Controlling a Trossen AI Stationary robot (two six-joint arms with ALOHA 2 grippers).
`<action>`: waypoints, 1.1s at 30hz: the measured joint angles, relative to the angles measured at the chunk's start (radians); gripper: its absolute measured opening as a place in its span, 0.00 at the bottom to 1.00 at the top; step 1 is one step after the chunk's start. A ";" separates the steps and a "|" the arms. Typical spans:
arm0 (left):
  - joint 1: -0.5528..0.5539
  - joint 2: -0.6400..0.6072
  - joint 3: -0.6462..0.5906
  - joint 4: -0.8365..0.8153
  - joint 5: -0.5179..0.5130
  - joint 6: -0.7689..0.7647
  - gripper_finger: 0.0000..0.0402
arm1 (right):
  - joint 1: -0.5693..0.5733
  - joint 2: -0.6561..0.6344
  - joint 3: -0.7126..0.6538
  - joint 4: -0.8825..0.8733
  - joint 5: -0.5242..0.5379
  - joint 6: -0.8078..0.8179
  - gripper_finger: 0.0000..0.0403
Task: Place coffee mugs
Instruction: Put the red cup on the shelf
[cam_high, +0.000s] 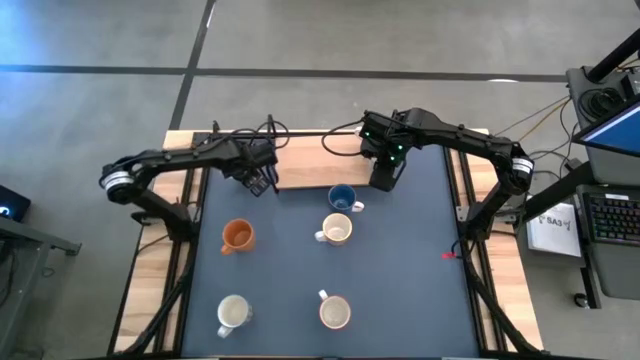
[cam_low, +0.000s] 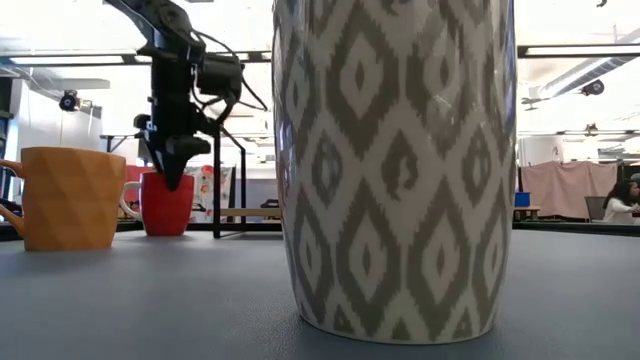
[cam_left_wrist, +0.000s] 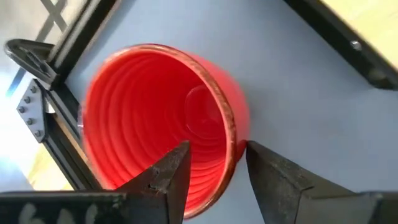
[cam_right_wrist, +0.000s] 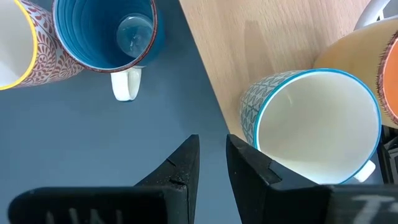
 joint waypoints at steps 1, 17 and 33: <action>0.002 0.008 0.000 0.000 0.007 0.006 0.32 | 0.000 0.000 0.000 0.000 0.000 0.000 0.17; 0.004 -0.176 -0.002 -0.033 0.067 -0.018 0.02 | 0.000 0.000 0.000 0.000 0.000 0.001 0.17; -0.058 -0.239 0.374 -0.078 -0.058 0.022 0.01 | 0.000 0.000 0.000 -0.008 0.001 0.010 0.17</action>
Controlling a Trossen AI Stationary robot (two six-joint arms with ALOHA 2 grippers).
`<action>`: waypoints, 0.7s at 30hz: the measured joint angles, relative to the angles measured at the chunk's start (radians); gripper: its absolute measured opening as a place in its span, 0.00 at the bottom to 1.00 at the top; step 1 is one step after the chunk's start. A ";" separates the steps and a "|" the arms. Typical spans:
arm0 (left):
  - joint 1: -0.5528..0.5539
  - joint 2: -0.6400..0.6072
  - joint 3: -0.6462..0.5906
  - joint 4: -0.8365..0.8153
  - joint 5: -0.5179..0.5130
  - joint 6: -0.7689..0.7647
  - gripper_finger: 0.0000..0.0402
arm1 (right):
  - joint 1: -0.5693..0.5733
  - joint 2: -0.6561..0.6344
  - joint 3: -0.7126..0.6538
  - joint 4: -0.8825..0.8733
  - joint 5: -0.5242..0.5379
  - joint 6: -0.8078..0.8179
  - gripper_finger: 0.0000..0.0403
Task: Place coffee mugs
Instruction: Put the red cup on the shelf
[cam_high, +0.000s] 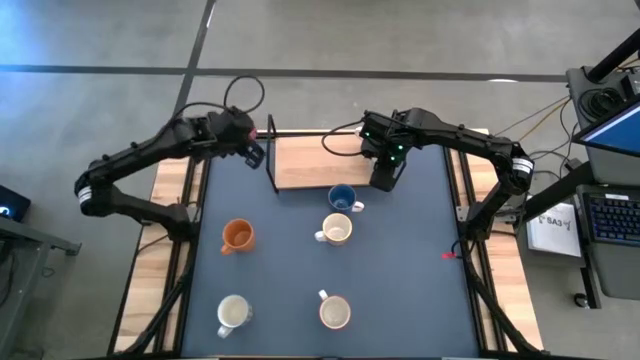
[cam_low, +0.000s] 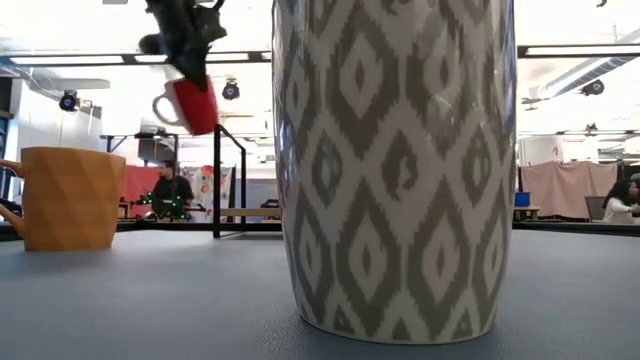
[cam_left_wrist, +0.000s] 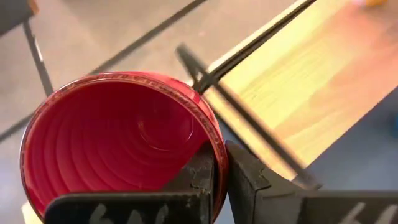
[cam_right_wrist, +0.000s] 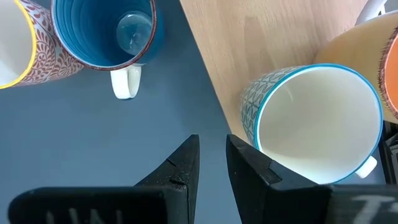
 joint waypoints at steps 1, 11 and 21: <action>-0.010 0.014 0.026 0.000 0.000 0.008 0.01 | 0.000 0.000 0.000 -0.002 0.000 0.000 0.17; -0.122 0.207 0.134 0.015 0.011 0.107 0.01 | 0.000 0.000 0.000 -0.011 0.000 0.000 0.17; -0.135 0.352 0.248 0.041 0.079 0.176 0.01 | 0.000 0.000 -0.006 -0.014 0.000 0.010 0.17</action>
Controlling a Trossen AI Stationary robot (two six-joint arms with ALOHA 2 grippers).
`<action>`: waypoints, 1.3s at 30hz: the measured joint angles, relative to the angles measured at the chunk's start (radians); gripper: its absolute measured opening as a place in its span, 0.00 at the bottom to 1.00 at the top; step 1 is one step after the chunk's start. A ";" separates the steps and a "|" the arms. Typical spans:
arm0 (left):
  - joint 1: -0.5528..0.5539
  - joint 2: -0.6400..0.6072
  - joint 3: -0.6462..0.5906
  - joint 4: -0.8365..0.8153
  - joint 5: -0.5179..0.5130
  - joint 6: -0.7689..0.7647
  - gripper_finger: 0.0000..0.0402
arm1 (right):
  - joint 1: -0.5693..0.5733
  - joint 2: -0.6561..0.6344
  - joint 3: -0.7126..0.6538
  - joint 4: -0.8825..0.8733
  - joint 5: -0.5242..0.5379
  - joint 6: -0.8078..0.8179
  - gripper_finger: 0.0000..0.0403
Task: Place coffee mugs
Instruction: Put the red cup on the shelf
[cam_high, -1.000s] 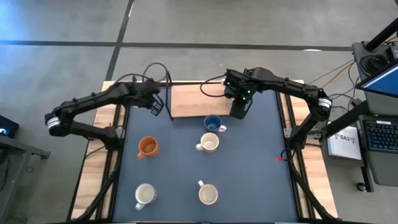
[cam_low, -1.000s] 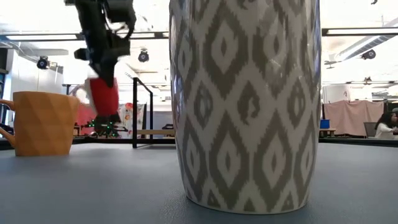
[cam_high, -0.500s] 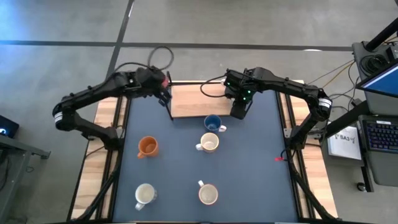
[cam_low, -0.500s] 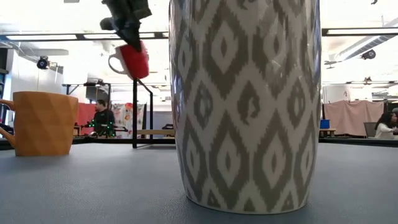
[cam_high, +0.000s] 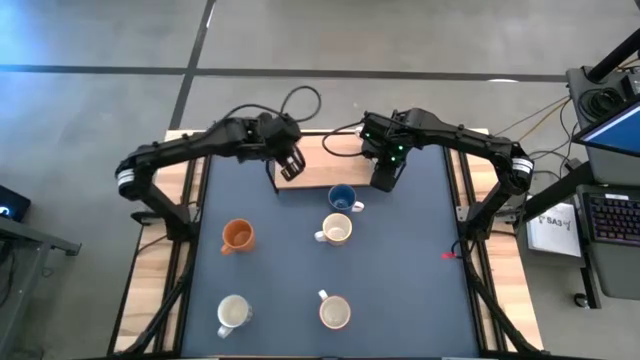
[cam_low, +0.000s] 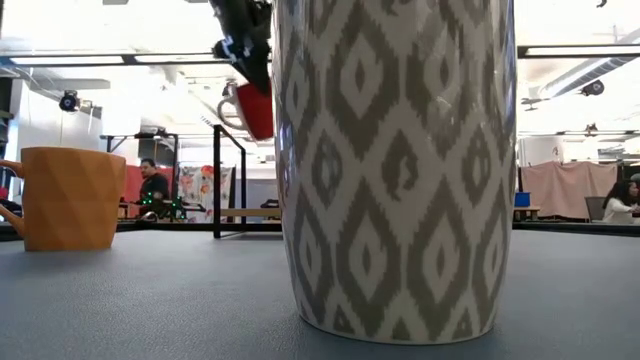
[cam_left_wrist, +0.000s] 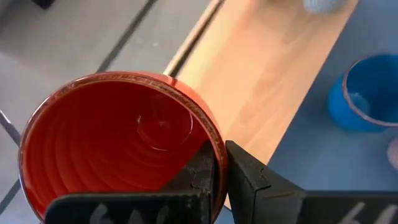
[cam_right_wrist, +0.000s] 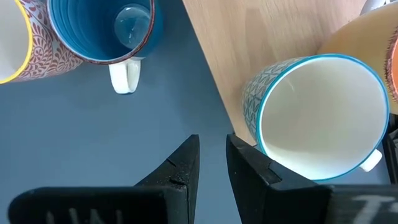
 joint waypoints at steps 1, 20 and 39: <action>-0.001 0.016 -0.001 0.002 0.009 0.002 0.01 | 0.000 0.000 -0.003 0.000 0.000 0.000 0.17; -0.002 0.175 -0.007 0.070 0.108 -0.013 0.03 | 0.000 0.000 -0.129 0.002 0.000 -0.018 0.17; 0.091 0.244 -0.012 0.062 0.189 0.059 0.03 | 0.000 -0.063 -0.133 0.009 0.000 -0.038 0.17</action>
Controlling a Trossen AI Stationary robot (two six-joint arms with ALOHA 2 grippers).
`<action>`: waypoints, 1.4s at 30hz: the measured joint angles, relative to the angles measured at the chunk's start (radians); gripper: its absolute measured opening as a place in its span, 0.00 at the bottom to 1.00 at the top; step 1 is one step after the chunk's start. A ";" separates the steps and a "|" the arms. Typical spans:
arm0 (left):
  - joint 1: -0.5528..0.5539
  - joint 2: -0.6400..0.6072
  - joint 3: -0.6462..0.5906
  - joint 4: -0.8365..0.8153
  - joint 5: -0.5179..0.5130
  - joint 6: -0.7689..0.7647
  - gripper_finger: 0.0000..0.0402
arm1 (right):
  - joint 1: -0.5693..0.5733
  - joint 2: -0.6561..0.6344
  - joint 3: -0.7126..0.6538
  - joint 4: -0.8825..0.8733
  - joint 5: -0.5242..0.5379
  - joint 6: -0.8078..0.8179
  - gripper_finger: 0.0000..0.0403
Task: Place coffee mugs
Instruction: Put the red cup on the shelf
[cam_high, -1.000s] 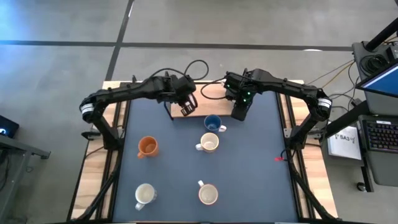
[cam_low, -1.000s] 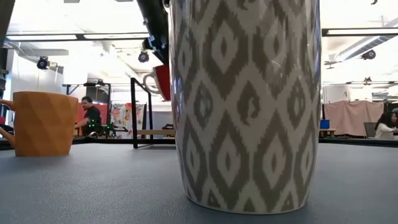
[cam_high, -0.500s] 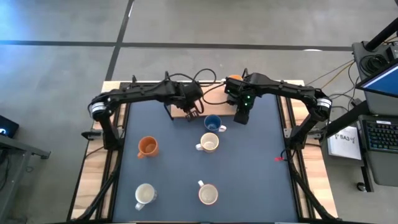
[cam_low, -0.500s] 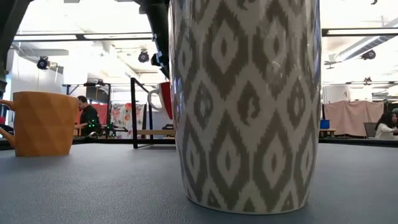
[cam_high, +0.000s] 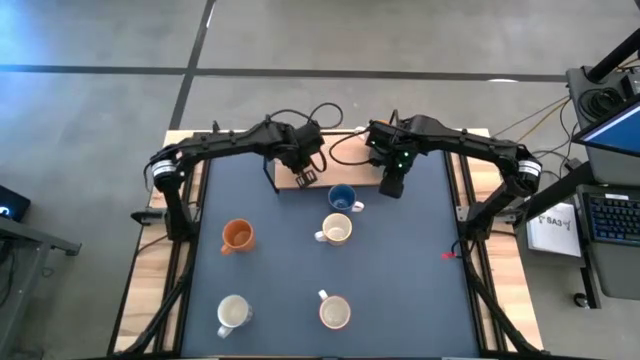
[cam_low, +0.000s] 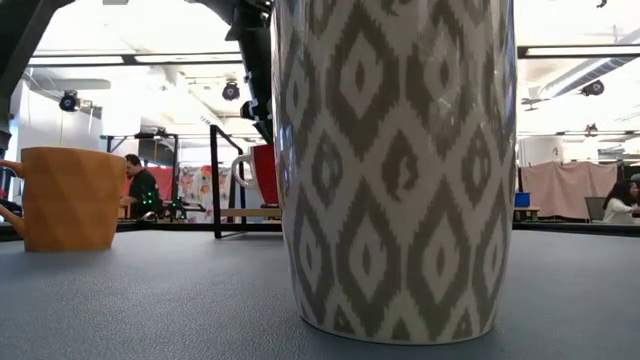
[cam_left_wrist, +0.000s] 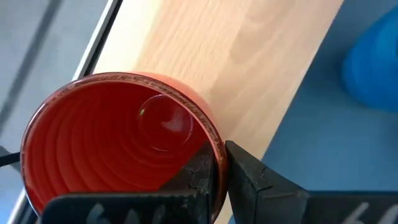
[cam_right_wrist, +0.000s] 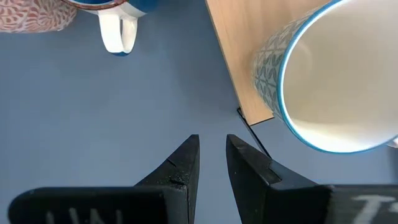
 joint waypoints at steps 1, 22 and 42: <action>0.012 0.000 0.000 0.000 0.019 0.002 0.03 | 0.000 -0.005 0.000 0.000 0.000 0.000 0.17; 0.128 0.010 0.007 0.025 0.051 0.078 0.19 | -0.001 -0.033 0.001 0.001 0.000 -0.005 0.17; 0.202 0.058 0.007 0.117 0.031 0.112 0.16 | -0.002 -0.033 0.001 0.001 0.000 -0.006 0.17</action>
